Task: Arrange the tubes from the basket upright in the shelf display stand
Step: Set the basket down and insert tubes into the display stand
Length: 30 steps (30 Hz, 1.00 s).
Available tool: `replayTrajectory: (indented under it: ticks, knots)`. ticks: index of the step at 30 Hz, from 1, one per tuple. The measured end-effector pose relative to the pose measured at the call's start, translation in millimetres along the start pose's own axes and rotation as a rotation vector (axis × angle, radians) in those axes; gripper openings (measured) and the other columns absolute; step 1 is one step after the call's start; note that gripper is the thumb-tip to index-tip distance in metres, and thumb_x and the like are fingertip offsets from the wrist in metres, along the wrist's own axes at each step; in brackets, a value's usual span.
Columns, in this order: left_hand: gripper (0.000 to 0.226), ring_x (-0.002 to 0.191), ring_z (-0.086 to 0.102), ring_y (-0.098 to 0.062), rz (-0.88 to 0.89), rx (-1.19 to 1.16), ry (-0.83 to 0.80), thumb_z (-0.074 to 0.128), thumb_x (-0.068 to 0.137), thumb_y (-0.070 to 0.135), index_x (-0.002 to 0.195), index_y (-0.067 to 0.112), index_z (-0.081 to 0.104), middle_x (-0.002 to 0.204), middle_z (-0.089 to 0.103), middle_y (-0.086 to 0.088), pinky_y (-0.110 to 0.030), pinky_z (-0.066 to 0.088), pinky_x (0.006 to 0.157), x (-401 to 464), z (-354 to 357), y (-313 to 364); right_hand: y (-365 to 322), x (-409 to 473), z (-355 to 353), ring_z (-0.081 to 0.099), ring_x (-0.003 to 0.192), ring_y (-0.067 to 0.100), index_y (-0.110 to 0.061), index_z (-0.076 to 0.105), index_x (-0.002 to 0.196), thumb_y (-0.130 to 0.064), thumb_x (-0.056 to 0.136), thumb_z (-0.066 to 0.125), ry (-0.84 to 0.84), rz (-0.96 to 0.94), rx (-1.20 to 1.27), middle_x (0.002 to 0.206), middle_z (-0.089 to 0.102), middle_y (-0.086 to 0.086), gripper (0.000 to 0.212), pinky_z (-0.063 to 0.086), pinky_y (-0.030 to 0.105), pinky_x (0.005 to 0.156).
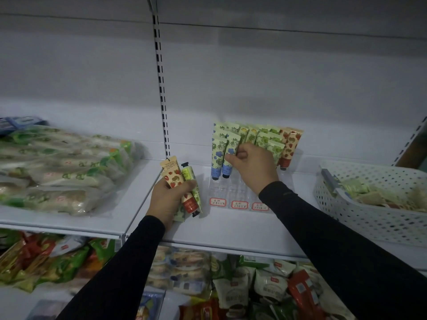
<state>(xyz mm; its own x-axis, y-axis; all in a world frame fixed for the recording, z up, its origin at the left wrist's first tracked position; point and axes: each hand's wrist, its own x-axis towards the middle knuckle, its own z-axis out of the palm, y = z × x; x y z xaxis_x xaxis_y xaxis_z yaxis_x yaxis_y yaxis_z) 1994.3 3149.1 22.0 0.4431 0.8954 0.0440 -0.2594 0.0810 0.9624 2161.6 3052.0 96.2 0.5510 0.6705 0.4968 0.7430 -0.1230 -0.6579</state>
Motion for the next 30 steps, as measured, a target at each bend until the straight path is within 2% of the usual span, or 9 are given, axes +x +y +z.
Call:
replayTrajectory:
  ticks: [2,6,10,15,18,21,26,30]
  knots:
    - [0.011,0.066,0.066,-0.024,-0.003,-0.005,0.005,0.072,0.082,0.002,0.089,0.009,0.067,0.073,0.070,-0.007,-0.044,0.057,0.071,-0.6,0.6,0.5,-0.7,1.2,-1.0,0.060,0.074,0.011,-0.005,0.066,0.088,-0.027,0.090,0.069,-0.009,-0.022,-0.056,0.078,0.064,-0.002,0.022,0.047,0.015,0.064]
    - [0.010,0.065,0.066,-0.025,-0.007,-0.010,0.004,0.072,0.082,0.002,0.088,0.009,0.067,0.073,0.070,-0.008,-0.044,0.057,0.070,-1.2,0.8,0.5,1.6,-0.4,0.7,0.066,0.080,0.017,-0.004,0.067,0.092,-0.028,0.091,0.067,-0.022,-0.050,-0.099,0.088,0.071,0.005,0.025,0.054,0.029,0.076]
    - [0.010,0.066,0.066,-0.025,-0.008,-0.005,-0.003,0.073,0.082,0.003,0.088,0.009,0.067,0.074,0.070,-0.009,-0.043,0.057,0.069,-1.1,0.1,0.5,2.7,-0.1,2.4,0.067,0.082,0.024,-0.003,0.066,0.091,-0.030,0.092,0.065,-0.026,-0.075,-0.135,0.086,0.071,0.010,0.027,0.055,0.039,0.076]
    - [0.010,0.065,0.066,-0.025,-0.011,-0.011,0.001,0.072,0.083,0.003,0.087,0.010,0.067,0.073,0.070,-0.008,-0.043,0.056,0.068,-0.4,0.4,0.1,1.2,3.3,-1.5,0.057,0.065,0.016,-0.005,0.060,0.081,-0.027,0.093,0.064,-0.057,-0.059,-0.153,0.073,0.064,0.003,0.025,0.047,0.028,0.066]
    - [0.010,0.065,0.066,-0.025,-0.010,-0.010,-0.002,0.072,0.083,0.004,0.086,0.011,0.066,0.072,0.070,-0.007,-0.042,0.055,0.067,-0.4,-0.4,-0.3,0.2,3.8,-3.4,0.064,0.078,0.018,-0.003,0.065,0.090,-0.027,0.093,0.065,-0.077,-0.035,-0.127,0.086,0.070,0.005,0.024,0.048,0.025,0.069]
    - [0.010,0.066,0.066,-0.025,-0.008,-0.016,-0.005,0.072,0.083,0.003,0.086,0.011,0.067,0.073,0.070,-0.007,-0.042,0.056,0.069,0.1,-0.5,-0.8,2.3,0.9,-2.1,0.065,0.080,0.018,-0.005,0.062,0.088,-0.027,0.093,0.065,-0.050,-0.028,-0.094,0.088,0.070,0.006,0.023,0.044,0.021,0.066]
    - [0.010,0.066,0.066,-0.025,-0.003,-0.014,-0.005,0.072,0.083,0.003,0.087,0.010,0.066,0.073,0.070,-0.008,-0.044,0.055,0.070,1.8,0.0,-1.5,2.4,1.0,-3.0,0.066,0.083,0.020,-0.003,0.064,0.090,-0.027,0.093,0.064,-0.056,-0.037,-0.069,0.089,0.071,0.007,0.025,0.053,0.030,0.077]
    - [0.009,0.065,0.066,-0.025,0.004,0.001,0.007,0.073,0.082,0.005,0.085,0.011,0.066,0.071,0.070,-0.007,-0.043,0.054,0.069,3.0,-1.9,-3.2,3.3,3.0,-4.5,0.063,0.075,0.022,-0.001,0.063,0.086,-0.028,0.093,0.065,-0.072,-0.074,-0.102,0.080,0.068,0.008,0.028,0.051,0.032,0.072]
